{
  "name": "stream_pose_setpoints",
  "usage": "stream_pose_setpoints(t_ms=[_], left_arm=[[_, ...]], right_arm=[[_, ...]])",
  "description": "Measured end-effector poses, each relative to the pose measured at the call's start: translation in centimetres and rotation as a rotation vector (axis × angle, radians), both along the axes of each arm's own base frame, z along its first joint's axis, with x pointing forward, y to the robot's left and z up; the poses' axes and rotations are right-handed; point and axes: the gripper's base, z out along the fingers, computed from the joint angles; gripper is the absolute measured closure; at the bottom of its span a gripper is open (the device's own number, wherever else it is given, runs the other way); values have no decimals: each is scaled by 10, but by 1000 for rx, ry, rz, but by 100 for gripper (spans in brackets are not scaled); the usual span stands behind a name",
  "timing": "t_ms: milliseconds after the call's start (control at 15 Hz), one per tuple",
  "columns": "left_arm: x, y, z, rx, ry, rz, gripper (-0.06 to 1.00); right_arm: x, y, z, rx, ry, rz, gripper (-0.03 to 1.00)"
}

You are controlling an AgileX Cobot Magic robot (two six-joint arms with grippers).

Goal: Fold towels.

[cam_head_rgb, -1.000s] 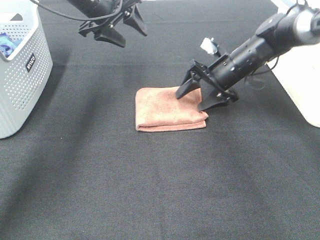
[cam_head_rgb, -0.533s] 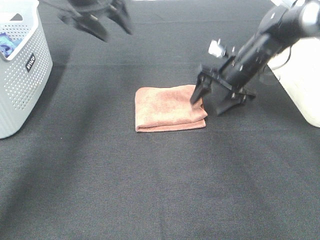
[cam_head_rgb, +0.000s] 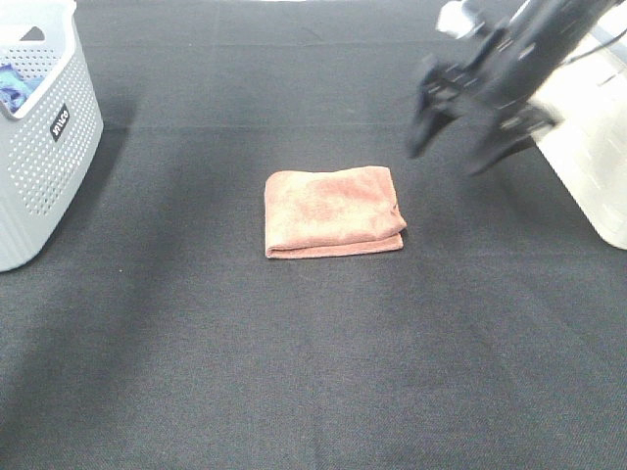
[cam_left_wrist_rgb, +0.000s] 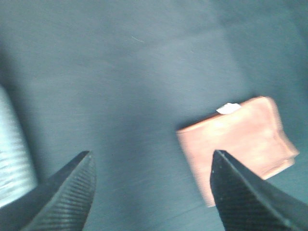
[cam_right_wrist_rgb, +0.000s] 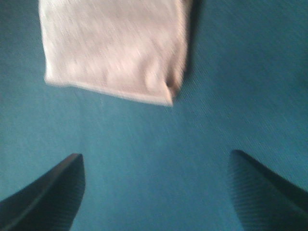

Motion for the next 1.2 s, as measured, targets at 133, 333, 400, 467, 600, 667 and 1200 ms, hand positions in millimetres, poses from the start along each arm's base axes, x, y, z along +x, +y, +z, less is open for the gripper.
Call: stream_pose_setpoints(t_ms=[133, 333, 400, 467, 600, 667, 1200], left_arm=[[-36, 16, 9, 66, 27, 17, 30], [-103, 38, -14, 131, 162, 52, 30], [-125, 45, -25, 140, 190, 62, 30], [-125, 45, -25, 140, 190, 62, 30], [-162, 56, -40, 137, 195, 71, 30], [-198, 66, -52, 137, 200, 74, 30], [-354, 108, -105, 64, 53, 76, 30]], right_arm=[[-21, -7, 32, -47, -47, 2, 20], [-59, -19, 65, -111, -106, -14, 20], [-72, -22, 72, -113, -127, -21, 20], [-72, -22, 72, -113, -127, -21, 20], [-101, -25, 77, -111, -142, -26, 20], [-126, -29, 79, -109, -165, -34, 20], [-290, -54, 42, -124, -234, -40, 20]])
